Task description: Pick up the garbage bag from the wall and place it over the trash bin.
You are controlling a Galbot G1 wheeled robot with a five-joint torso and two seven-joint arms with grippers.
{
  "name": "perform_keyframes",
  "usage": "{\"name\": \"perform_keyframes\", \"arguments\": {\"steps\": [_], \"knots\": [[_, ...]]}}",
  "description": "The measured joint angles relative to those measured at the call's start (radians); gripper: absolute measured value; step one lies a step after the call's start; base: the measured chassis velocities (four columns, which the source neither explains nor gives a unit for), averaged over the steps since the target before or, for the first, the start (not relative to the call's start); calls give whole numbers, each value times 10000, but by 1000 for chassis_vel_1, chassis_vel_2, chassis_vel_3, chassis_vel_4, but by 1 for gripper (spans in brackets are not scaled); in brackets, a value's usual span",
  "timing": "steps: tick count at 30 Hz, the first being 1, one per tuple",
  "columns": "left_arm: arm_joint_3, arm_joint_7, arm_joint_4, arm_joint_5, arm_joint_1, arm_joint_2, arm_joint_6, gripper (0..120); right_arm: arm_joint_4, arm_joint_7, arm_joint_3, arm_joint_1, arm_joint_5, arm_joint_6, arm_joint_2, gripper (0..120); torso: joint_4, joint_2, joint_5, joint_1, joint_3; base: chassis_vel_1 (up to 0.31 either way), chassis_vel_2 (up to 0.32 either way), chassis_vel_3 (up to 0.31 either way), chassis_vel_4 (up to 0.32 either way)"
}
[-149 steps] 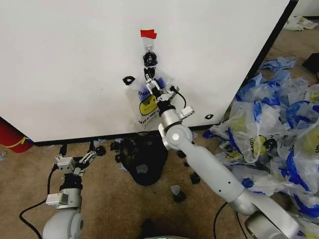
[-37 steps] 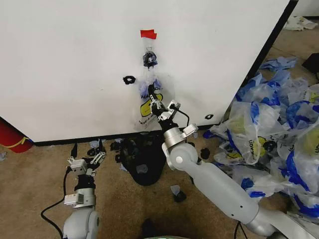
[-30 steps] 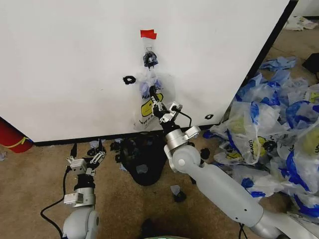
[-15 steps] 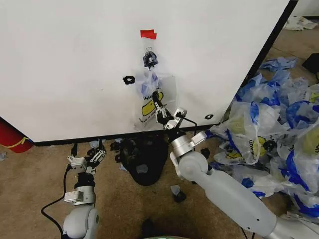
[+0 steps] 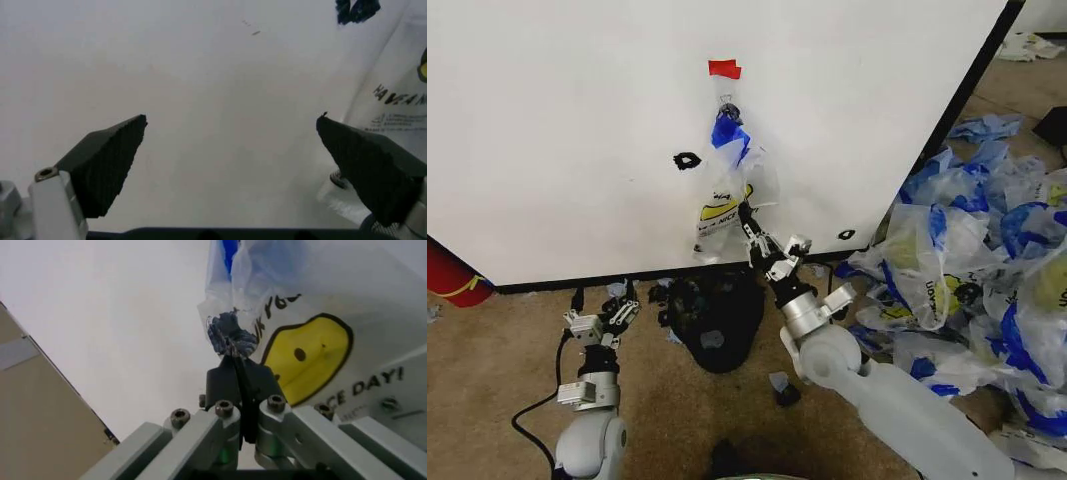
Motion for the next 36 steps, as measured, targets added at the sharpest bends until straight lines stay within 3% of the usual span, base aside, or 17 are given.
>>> {"name": "perform_keyframes", "arguments": {"steps": [36], "knots": [[109, -35, -89, -193, 192, 494, -275, 100, 1168, 18, 440, -1822, -839, 361, -1604, 0, 0, 0, 0, 0, 1, 0, 0, 0, 0]]}}
